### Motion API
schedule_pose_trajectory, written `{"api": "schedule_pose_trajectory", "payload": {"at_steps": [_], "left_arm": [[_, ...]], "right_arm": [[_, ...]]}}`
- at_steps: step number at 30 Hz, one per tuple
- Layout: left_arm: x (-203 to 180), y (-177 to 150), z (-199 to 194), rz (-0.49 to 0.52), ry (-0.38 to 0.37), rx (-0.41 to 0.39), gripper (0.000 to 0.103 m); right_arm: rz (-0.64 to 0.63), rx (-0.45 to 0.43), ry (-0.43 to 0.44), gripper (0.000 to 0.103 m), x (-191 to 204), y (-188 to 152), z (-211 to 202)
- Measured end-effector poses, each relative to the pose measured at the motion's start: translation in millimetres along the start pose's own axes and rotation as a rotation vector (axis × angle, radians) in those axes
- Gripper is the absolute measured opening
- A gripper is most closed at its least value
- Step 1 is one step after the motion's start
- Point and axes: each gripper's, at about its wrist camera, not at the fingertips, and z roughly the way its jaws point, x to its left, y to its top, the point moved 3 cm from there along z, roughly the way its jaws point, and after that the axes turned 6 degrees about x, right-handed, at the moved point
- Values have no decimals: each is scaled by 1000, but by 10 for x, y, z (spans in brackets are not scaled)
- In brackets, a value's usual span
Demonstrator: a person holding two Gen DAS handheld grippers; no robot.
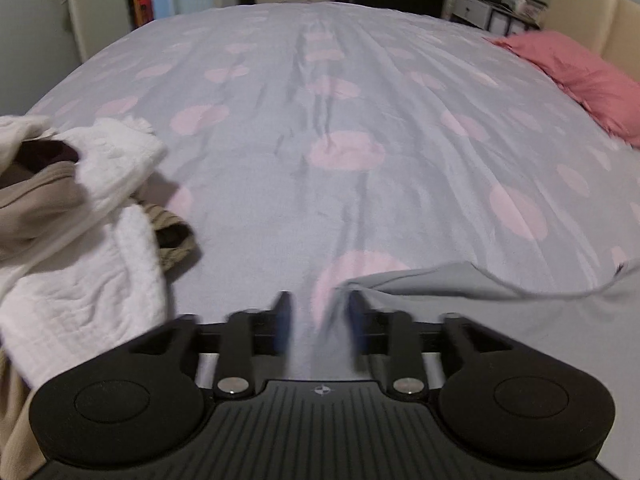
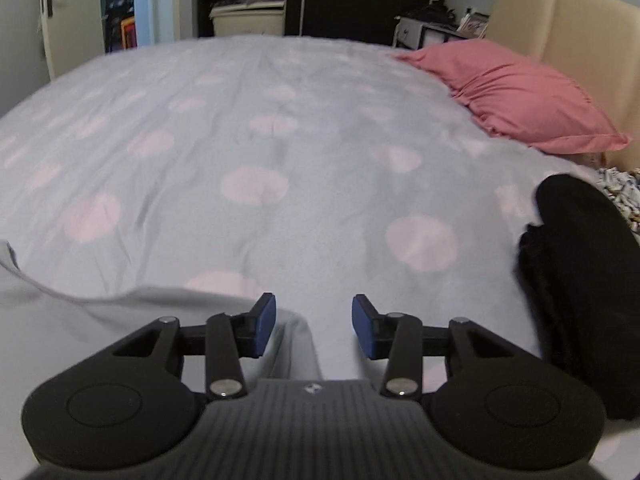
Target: Fold clothes
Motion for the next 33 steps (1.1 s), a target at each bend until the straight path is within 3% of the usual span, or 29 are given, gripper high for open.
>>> {"api": "schedule_pose_trajectory", "payload": {"at_steps": [4,9,17,21,28,33], "left_arm": [[164,-7,-349,-67,-13,-33,46],[287,-195,-939,-65,-18,-45,47],[265,-957,-1615,-3,-32,-3,46],[183,-1430,-1733,20,-61,43,46],[110,-2059,-1689,-28,-103,123,45],[60,-2300,-1569,-1,-73,173,33]], "right_arm": [[48,-13,29,47,-89,-9,-406],[108,0,84,47,-186,-214,-883],[100,74,154,46,-213,-1001,-1462],[83,92,210,45,-210,-1407,-1660],[-36,142,238,46,-161,-1992,-1772],[-103,221,251,43,-148,-2269,-1747]]}}
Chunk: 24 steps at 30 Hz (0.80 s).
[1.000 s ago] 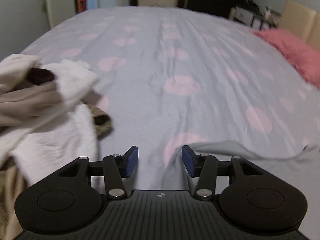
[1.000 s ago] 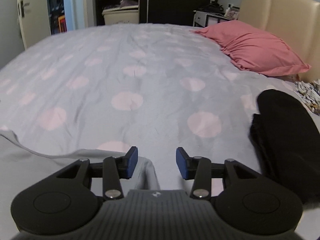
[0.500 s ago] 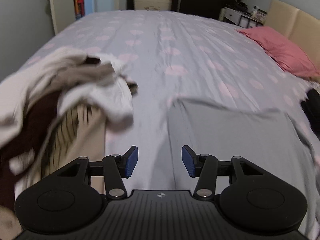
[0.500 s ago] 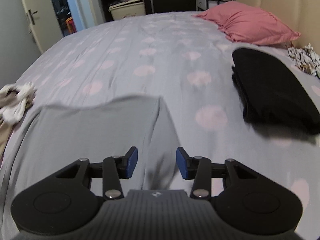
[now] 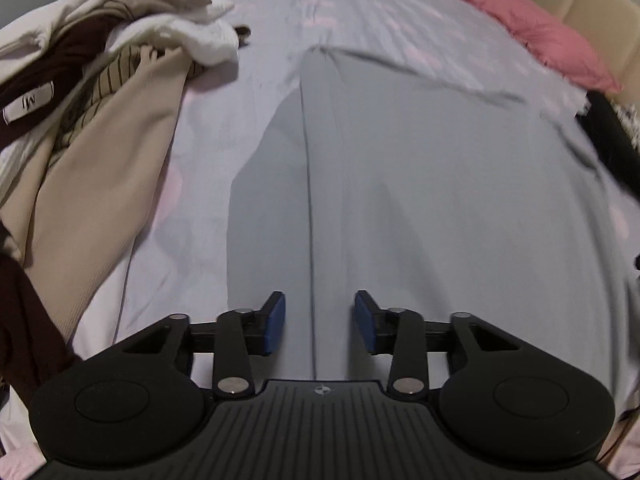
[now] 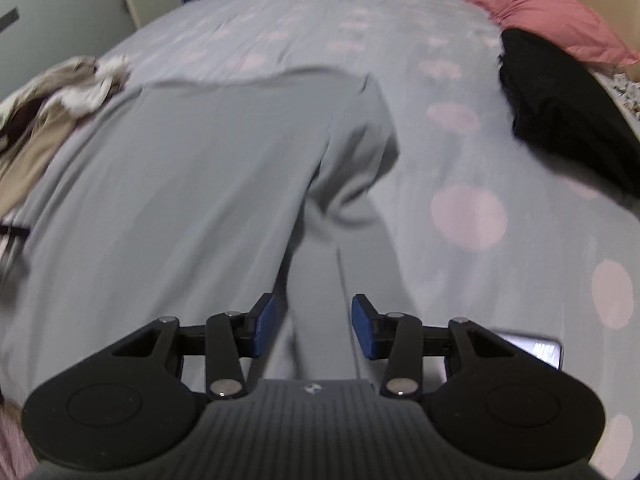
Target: Fold clothes
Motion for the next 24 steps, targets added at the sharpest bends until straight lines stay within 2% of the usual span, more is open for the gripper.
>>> {"api": "schedule_pose_trajectory", "payload": {"at_steps": [2,3,6,10,14,18,24], "left_arm": [[30,-24,37,-12,4,8,28],[46,-25,50,-21,-1,12,22],[66,-28,78,-37,-13,22,9],[34,-25,63,-33,-16,17,2],[45,-12,7,-43,-10,0,1],[80,2,-48,-59,-10,-9,1],[136,29,-81,-89,-7,-22,1]], "right_arm": [[-21,45,-26,37,-13,-86,71],[-25,62,-28,18,-29,-114,100],[0,52,-41,3,-129,-116,45],[110,-30,-63,3,-375,2,-239],[256,-91,-102,3,-791,135,-492],[369,-115,-179,3,-1273,269,-615],[517,-133,-307,3,-1951,431,-562]]}}
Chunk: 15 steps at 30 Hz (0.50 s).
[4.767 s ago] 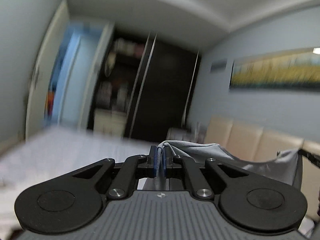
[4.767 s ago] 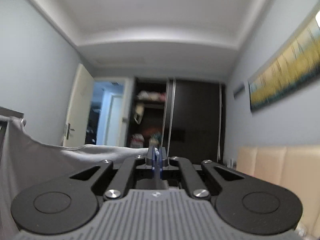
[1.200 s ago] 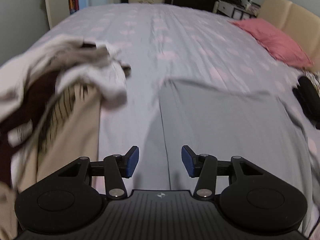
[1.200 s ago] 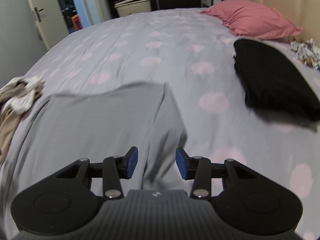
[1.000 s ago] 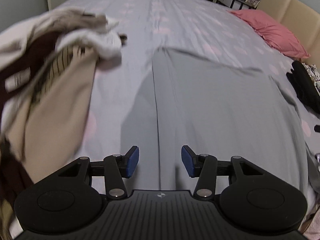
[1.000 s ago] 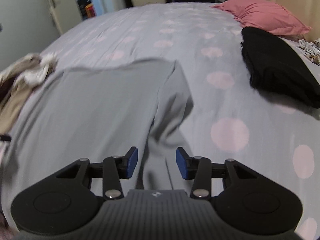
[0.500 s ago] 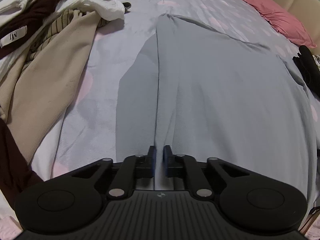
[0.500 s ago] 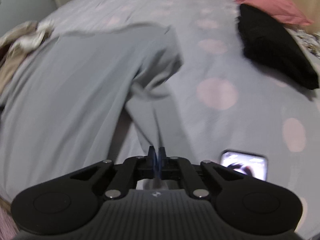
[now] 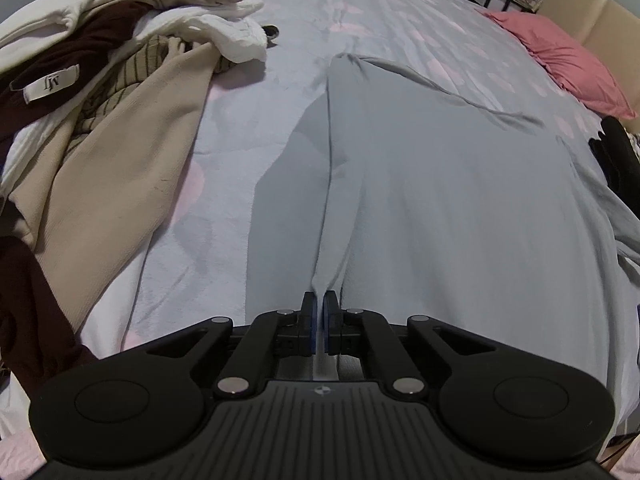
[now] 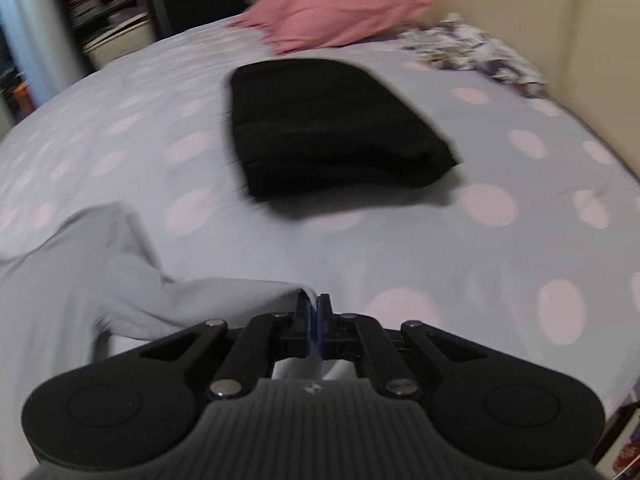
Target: Fold clothes
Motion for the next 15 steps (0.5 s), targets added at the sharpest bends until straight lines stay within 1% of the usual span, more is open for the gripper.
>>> {"api": "schedule_pose_trajectory", "payload": {"at_steps": [2,4,5,6,7,8,9,10,13,15], "left_arm": [[30,13,-16,-12,4,-7,1],[66,26,-37,-24,7,-17,1],[90,29,-52,-35,7,-23,1],[117,32,-66,-48,6,-28,1],[144,37,-80,-60,6,-33,1],[175,42,-103,-74,4,-40,1],[204,53,-132,-86,0,-48,1],[236,72,-168,-98,-5,-58,1],[336,167,-318,-131,-28,-92,1],[412,273,-451,-154,-42,-120,1]], "right_arm": [[26,-1,-5,4,-66,89,113],[39,35,-15,12,-50,123,239],[48,54,-24,13,-40,118,287],[57,60,-28,17,-24,124,313],[63,54,-23,23,16,134,315],[60,41,-8,27,76,146,294],[47,25,10,34,144,161,255],[29,8,24,38,215,175,203],[-39,-31,76,46,440,190,59],[-70,-37,120,51,592,178,-12]]}}
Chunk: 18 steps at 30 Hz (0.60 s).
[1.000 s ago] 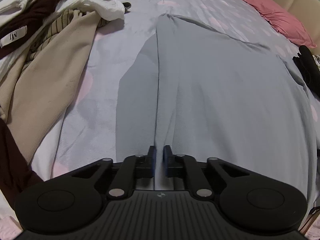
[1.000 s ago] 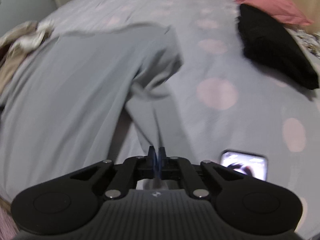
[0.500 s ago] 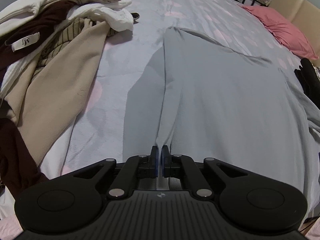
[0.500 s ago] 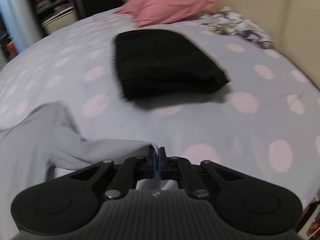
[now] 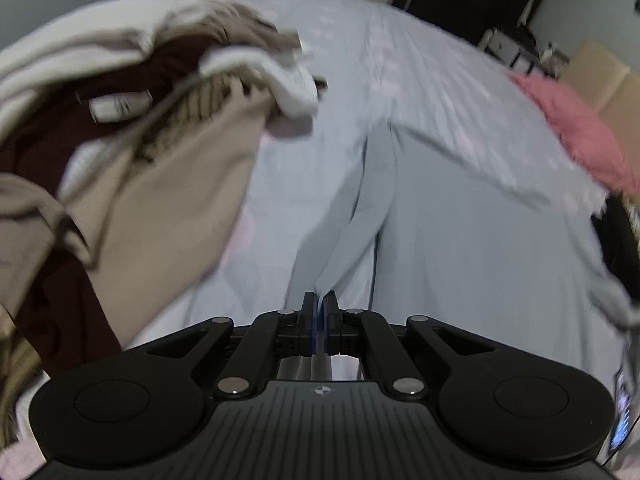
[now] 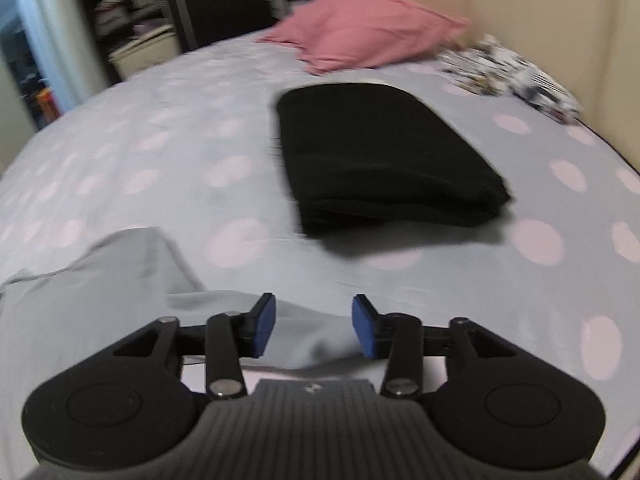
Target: Fold clothes
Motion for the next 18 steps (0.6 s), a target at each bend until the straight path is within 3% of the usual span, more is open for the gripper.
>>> {"api": "schedule_pose_trajectory", "payload": {"at_steps": [4,10,18], "left_arm": [[137,350,-174,-14,51,-51,1],[486,959,-220,-67,161,-106,1],[879,1386,50,-82,286,-83,1]], "right_arm": [[-51,14,36,54,246,-63,-3],[-49,60,27,54,269,-148,116],[-11,92,-31,54,127,-122,268]]}}
